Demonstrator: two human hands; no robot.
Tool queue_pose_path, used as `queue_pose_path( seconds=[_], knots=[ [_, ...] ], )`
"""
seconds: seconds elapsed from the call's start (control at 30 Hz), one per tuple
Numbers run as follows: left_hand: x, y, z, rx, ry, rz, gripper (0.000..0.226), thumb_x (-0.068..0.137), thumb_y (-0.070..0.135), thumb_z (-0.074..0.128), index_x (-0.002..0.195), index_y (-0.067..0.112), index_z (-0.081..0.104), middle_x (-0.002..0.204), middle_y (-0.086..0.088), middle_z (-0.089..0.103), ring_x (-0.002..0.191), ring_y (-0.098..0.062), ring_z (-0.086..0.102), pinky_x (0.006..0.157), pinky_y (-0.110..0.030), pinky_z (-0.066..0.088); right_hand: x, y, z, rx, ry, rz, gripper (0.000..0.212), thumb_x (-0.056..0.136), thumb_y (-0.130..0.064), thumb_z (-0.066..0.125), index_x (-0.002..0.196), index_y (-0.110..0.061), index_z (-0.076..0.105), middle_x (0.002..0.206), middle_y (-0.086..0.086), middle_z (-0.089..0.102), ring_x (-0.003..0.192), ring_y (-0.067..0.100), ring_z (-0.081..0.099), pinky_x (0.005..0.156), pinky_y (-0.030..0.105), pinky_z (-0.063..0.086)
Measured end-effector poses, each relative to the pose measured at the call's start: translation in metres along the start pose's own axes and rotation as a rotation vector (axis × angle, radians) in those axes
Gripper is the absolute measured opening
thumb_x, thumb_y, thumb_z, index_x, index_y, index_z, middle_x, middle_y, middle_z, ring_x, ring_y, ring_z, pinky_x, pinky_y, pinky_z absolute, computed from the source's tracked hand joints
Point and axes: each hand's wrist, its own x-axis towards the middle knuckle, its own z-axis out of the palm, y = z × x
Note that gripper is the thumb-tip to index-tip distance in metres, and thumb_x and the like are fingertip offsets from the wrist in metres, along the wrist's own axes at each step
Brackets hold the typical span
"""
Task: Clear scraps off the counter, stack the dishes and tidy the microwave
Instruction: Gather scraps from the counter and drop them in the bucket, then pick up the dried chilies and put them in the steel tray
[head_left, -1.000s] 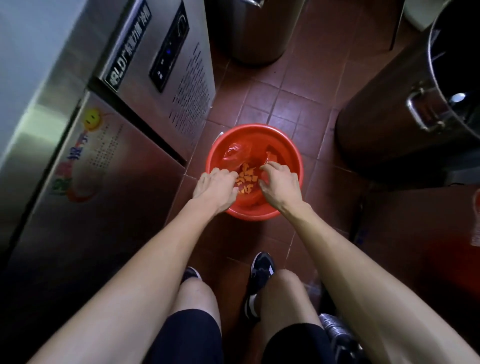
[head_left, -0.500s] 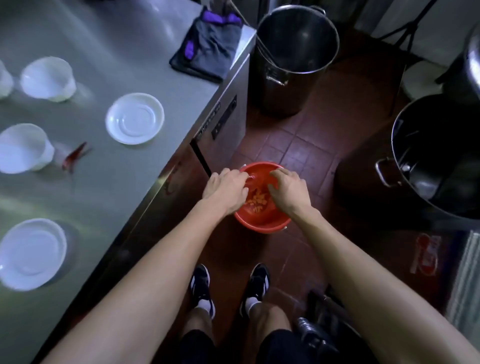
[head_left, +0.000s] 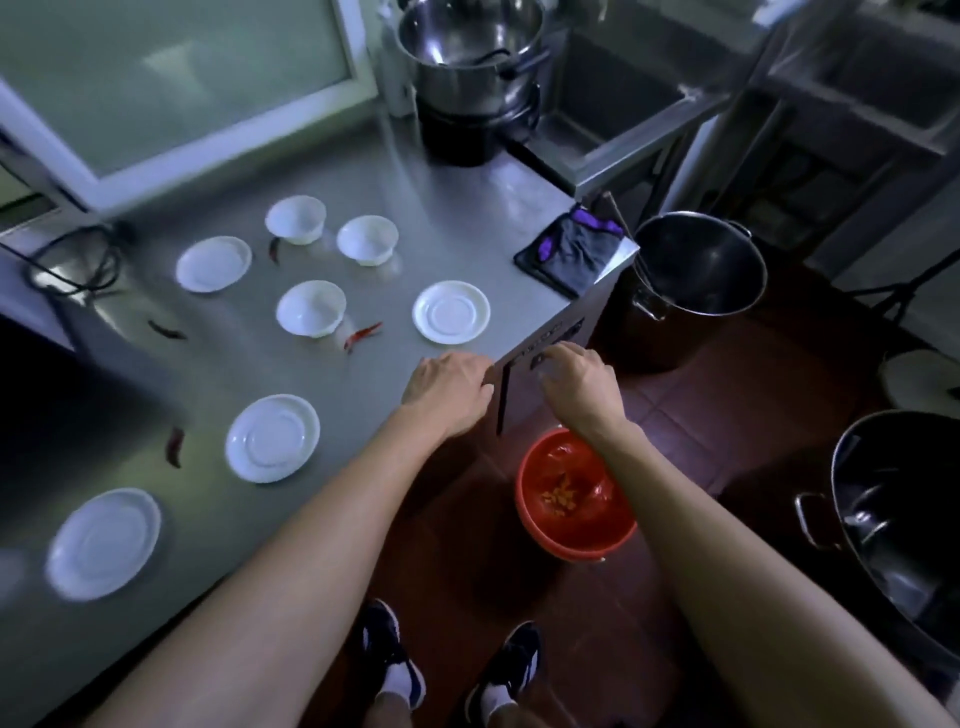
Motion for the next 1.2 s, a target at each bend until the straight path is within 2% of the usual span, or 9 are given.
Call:
queue_pose_path(
  seconds=[0.17,0.3,0.4,0.57,0.77,0.9,1.2],
  knots=[
    [-0.029,-0.045,-0.022,-0.074,0.05,-0.1,0.043,0.097,0.036,0.051,0.139,0.027,0.053,0.139,-0.005,0.057,0.126,-0.028,0.052,0.101,-0.041,0.04,0.01,-0.054,0.002,0.026,-0.045,-0.091,0.039,0.091,-0.022,0.056,0.129,-0.018,0.062,0.137,0.0,0.059,0.124,0.029,0.052,0.1,0.044,0.043],
    [-0.053,-0.088,-0.034,-0.072,0.088,-0.172,0.036,0.097,0.033,0.049,0.13,0.023,0.057,0.136,-0.004,0.058,0.126,-0.029,0.051,0.097,-0.04,0.043,0.018,-0.102,0.016,0.0,-0.097,-0.184,0.04,0.095,-0.024,0.057,0.134,-0.018,0.058,0.142,0.001,0.055,0.125,0.029,0.051,0.1,0.043,0.04],
    [-0.072,-0.125,-0.04,-0.102,0.114,-0.222,0.036,0.097,0.031,0.049,0.131,0.022,0.057,0.138,-0.004,0.057,0.126,-0.029,0.051,0.098,-0.042,0.044,0.022,-0.144,0.033,0.0,-0.129,-0.255,0.038,0.096,-0.023,0.056,0.134,-0.017,0.058,0.141,0.002,0.056,0.125,0.028,0.05,0.099,0.041,0.041],
    [-0.099,-0.196,-0.043,-0.13,0.168,-0.319,0.032,0.097,0.033,0.049,0.124,0.02,0.059,0.129,-0.002,0.062,0.119,-0.028,0.052,0.095,-0.041,0.044,0.029,-0.218,0.063,0.002,-0.164,-0.372,0.036,0.095,-0.023,0.058,0.131,-0.02,0.061,0.138,-0.001,0.059,0.12,0.026,0.056,0.1,0.041,0.044],
    [-0.123,-0.287,-0.047,-0.131,0.166,-0.404,0.031,0.097,0.034,0.048,0.123,0.019,0.058,0.128,-0.002,0.061,0.118,-0.028,0.052,0.094,-0.04,0.043,0.044,-0.301,0.099,-0.041,-0.197,-0.412,0.038,0.096,-0.026,0.058,0.133,-0.019,0.059,0.142,0.0,0.057,0.123,0.028,0.054,0.101,0.041,0.042],
    [-0.129,-0.339,-0.058,-0.154,0.208,-0.444,0.033,0.096,0.033,0.049,0.124,0.018,0.058,0.13,-0.004,0.061,0.123,-0.027,0.051,0.099,-0.042,0.043,0.057,-0.348,0.117,-0.021,-0.187,-0.447,0.037,0.096,-0.024,0.059,0.132,-0.017,0.06,0.139,0.003,0.059,0.126,0.028,0.053,0.102,0.041,0.043],
    [-0.11,-0.402,-0.062,-0.172,0.241,-0.493,0.032,0.096,0.032,0.05,0.121,0.017,0.061,0.124,-0.004,0.063,0.118,-0.027,0.054,0.096,-0.044,0.046,0.096,-0.405,0.152,-0.004,-0.234,-0.483,0.036,0.097,-0.027,0.058,0.132,-0.018,0.06,0.139,0.002,0.06,0.123,0.025,0.057,0.106,0.043,0.044]
  ],
)
